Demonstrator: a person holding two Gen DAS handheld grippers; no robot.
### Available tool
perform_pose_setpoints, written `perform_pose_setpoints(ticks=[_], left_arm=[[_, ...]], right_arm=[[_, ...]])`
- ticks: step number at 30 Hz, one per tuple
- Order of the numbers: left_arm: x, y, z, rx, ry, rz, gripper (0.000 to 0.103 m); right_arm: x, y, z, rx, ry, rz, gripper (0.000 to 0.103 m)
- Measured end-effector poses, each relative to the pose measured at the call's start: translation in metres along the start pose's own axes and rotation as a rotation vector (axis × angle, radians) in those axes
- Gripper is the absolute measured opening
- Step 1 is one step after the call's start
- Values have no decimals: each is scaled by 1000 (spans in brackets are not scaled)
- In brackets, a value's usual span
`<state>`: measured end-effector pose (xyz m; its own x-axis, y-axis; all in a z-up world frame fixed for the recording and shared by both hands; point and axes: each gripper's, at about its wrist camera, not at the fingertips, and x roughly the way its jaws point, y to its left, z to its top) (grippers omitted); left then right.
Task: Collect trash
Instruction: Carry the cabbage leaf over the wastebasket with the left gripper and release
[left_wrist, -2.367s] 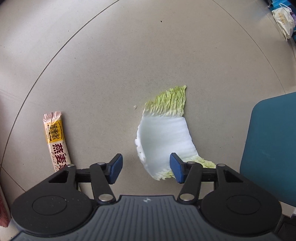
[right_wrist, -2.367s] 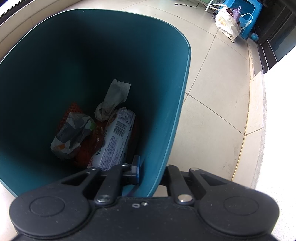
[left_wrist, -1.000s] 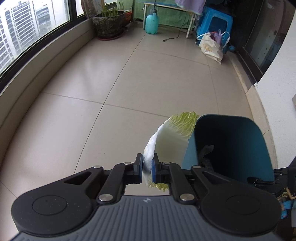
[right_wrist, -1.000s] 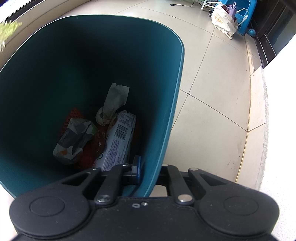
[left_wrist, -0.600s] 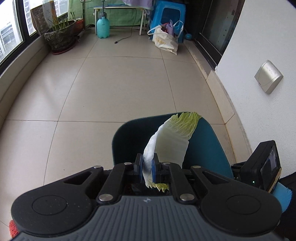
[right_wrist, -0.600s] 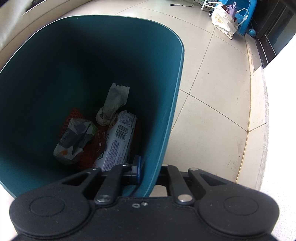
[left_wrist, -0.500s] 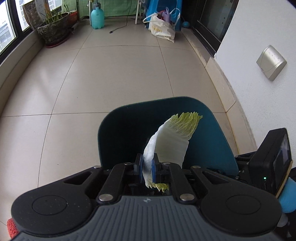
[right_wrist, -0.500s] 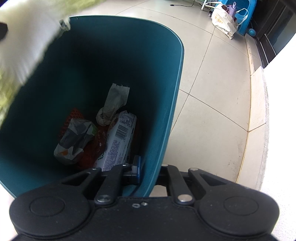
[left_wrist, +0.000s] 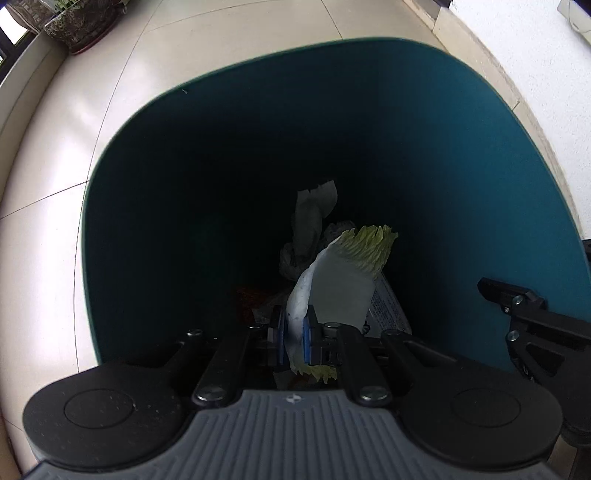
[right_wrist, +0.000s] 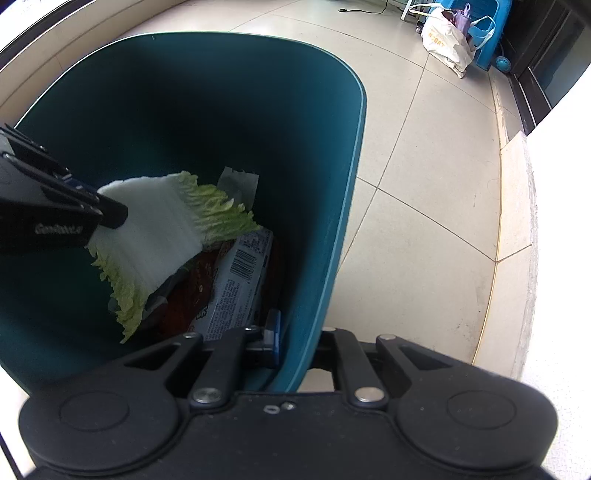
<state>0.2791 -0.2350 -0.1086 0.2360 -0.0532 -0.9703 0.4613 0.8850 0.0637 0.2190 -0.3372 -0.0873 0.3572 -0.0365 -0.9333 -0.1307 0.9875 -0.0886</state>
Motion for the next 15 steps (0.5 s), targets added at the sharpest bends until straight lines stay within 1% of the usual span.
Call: perform_pose_setpoints(ticks=[4, 6, 8, 9, 10, 13, 15], left_arm=[[8, -4, 8, -12, 17, -35, 18], [5, -3, 7, -24, 5, -59, 28], [-3, 4, 0, -40, -18, -93, 48], [-8, 8, -1, -49, -31, -103, 52], [-14, 10, -3, -50, -46, -105, 54], [-36, 15, -8, -42, -92, -98, 54], [-54, 22, -13, -56, -123, -118, 54]], right_arm=[[0, 0, 0, 0, 0, 0, 8], [0, 0, 0, 0, 0, 0, 9], [0, 0, 0, -1, -1, 0, 9], [0, 0, -1, -1, -1, 0, 9], [0, 0, -1, -1, -1, 0, 9], [0, 1, 0, 0, -1, 2, 9], [0, 1, -1, 0, -1, 2, 9]])
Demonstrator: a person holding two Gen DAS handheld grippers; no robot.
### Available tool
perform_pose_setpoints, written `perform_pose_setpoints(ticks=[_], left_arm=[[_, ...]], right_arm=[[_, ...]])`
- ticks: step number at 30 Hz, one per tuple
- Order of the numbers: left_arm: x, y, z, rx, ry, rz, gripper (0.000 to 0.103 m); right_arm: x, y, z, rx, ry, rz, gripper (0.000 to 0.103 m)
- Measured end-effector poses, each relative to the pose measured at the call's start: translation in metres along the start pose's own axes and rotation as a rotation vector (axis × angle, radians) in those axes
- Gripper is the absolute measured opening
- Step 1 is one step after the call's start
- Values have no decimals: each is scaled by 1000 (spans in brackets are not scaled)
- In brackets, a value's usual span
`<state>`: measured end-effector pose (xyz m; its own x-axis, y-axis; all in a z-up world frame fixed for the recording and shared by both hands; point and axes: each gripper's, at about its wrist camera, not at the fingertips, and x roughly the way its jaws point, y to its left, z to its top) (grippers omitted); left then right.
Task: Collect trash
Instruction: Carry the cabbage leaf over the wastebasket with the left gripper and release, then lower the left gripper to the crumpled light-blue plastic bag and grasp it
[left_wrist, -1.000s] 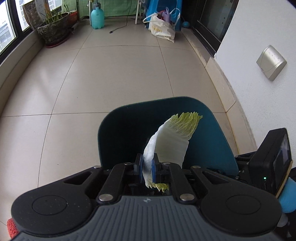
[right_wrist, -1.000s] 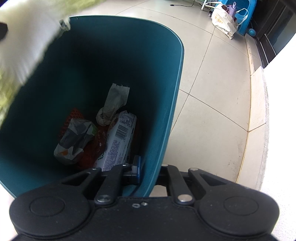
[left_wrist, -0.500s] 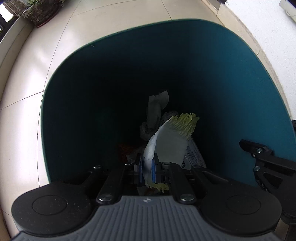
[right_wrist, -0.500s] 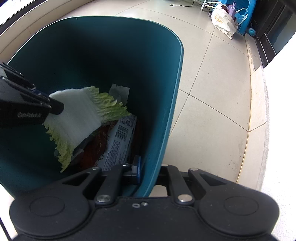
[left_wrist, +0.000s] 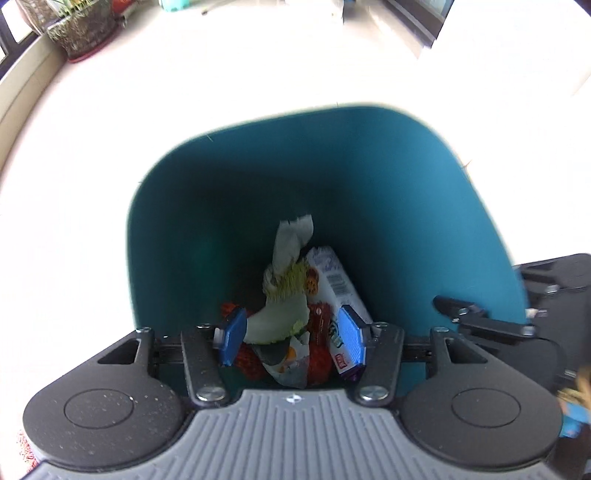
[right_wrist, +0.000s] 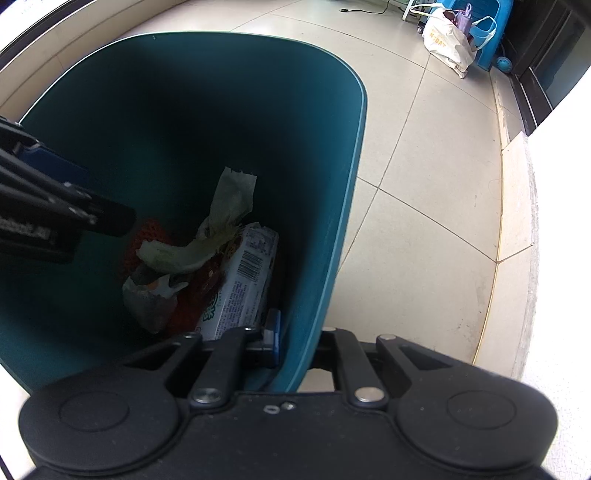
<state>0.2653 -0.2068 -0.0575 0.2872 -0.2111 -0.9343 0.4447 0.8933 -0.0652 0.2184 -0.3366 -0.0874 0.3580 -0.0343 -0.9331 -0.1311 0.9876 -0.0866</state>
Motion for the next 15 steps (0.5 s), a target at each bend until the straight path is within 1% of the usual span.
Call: perform_pose_setpoints(ticks=[3, 6, 7, 12, 15], left_arm=[[-28, 8, -3, -11, -54, -9, 54], [-59, 19, -8, -27, -107, -11, 62], [-64, 23, -9, -34, -121, -8, 63], [-91, 55, -25, -104, -159, 34, 63], [-97, 75, -37, -152, -159, 56, 63]], right_arm=[[0, 0, 0, 0, 0, 0, 9], [-1, 0, -1, -2, 1, -3, 9], [-1, 0, -2, -2, 1, -3, 9], [-1, 1, -2, -4, 1, -3, 9], [-1, 1, -2, -5, 1, -3, 9]])
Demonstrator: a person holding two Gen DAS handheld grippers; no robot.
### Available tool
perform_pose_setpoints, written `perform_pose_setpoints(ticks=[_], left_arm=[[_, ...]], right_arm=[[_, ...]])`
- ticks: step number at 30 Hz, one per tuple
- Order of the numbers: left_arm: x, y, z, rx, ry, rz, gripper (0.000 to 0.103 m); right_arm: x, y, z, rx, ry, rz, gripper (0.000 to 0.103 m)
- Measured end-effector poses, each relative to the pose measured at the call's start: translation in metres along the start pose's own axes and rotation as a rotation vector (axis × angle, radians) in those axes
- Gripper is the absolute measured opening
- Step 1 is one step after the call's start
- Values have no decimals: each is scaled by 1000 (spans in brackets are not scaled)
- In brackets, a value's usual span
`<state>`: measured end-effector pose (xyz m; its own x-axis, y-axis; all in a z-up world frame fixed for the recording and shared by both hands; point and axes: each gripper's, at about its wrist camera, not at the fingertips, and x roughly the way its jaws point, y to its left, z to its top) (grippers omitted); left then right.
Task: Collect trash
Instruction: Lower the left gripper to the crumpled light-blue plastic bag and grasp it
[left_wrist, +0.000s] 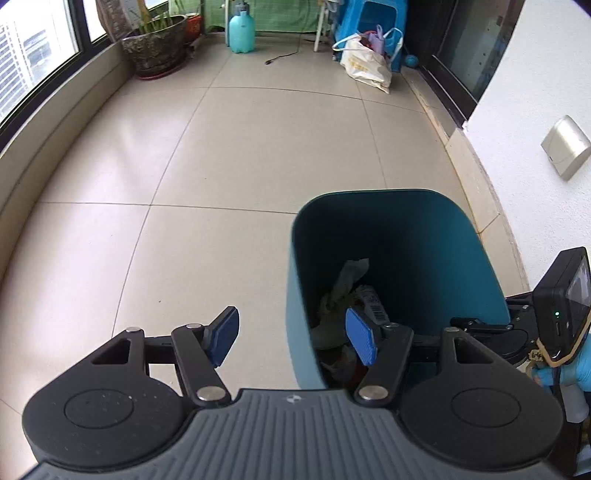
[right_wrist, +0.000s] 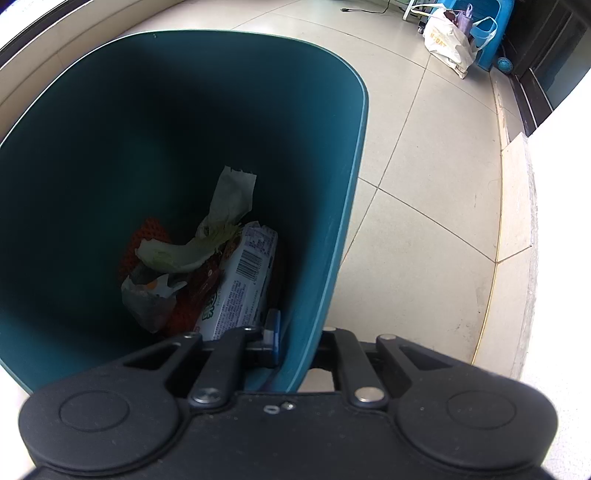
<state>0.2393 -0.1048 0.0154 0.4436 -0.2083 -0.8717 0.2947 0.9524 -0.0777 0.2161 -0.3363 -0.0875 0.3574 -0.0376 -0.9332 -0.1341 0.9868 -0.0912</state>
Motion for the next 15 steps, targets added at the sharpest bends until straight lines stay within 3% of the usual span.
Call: perform_pose_setpoints(ticks=[8, 10, 15], left_arm=[[16, 60, -41, -167, 76, 33, 66], [28, 71, -54, -212, 99, 45, 73], [76, 97, -95, -360, 207, 70, 73]], right_arm=[[-1, 1, 1, -1, 2, -1, 9], [-1, 1, 1, -1, 1, -1, 9], [1, 1, 0, -2, 1, -2, 9]])
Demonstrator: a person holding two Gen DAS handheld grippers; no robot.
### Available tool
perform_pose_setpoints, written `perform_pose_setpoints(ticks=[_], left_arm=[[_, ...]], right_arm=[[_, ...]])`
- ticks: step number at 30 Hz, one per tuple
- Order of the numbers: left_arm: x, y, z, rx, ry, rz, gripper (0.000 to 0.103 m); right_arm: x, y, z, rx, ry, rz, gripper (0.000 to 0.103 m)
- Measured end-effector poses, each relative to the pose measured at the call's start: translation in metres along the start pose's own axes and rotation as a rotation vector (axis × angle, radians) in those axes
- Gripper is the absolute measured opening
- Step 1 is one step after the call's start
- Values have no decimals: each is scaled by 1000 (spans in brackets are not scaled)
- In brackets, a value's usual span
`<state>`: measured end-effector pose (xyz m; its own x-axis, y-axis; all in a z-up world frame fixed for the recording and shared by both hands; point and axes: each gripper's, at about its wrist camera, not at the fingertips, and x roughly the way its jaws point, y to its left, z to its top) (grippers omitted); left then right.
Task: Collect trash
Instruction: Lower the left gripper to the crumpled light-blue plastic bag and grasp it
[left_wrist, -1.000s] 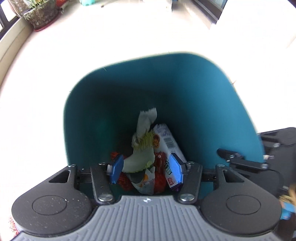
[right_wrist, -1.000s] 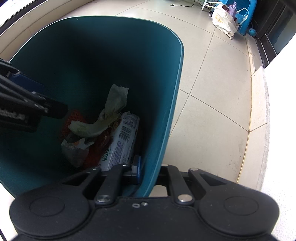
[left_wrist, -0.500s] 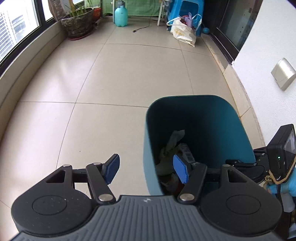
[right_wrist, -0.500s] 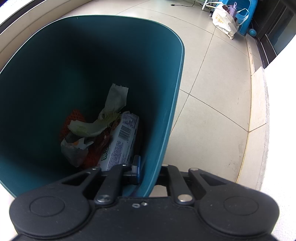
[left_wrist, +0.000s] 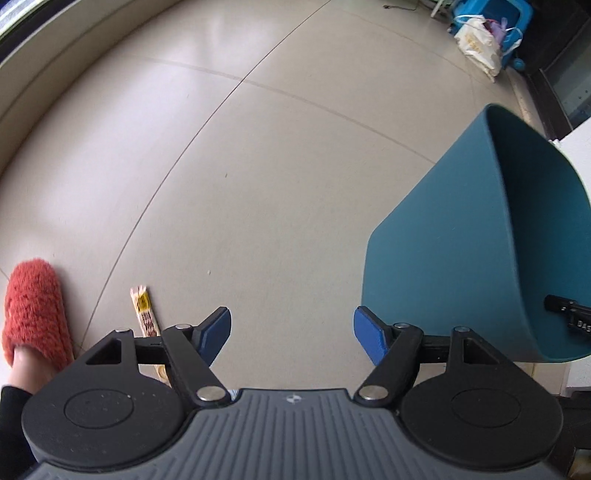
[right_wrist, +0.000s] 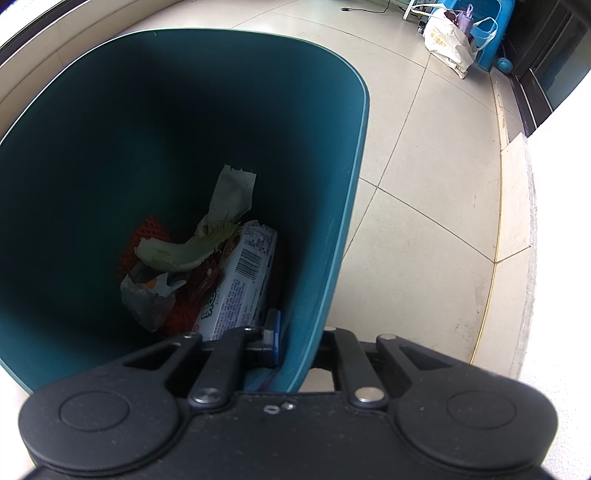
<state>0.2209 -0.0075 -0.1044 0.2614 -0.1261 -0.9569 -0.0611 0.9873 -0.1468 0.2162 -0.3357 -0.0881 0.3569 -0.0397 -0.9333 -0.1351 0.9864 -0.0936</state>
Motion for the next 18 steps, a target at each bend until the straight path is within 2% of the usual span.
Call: perform_pose_setpoints(ticks=[4, 10, 15, 18], left_arm=[[56, 19, -26, -92, 120, 46, 73], [115, 46, -75, -201, 267, 66, 73], [148, 51, -104, -192, 314, 120, 73], [166, 55, -111, -198, 344, 116, 73]], right_arm=[[1, -1, -1, 0, -1, 2, 9], [1, -1, -1, -1, -3, 2, 10], [1, -1, -1, -2, -3, 2, 10], [1, -1, -1, -1, -3, 2, 10]])
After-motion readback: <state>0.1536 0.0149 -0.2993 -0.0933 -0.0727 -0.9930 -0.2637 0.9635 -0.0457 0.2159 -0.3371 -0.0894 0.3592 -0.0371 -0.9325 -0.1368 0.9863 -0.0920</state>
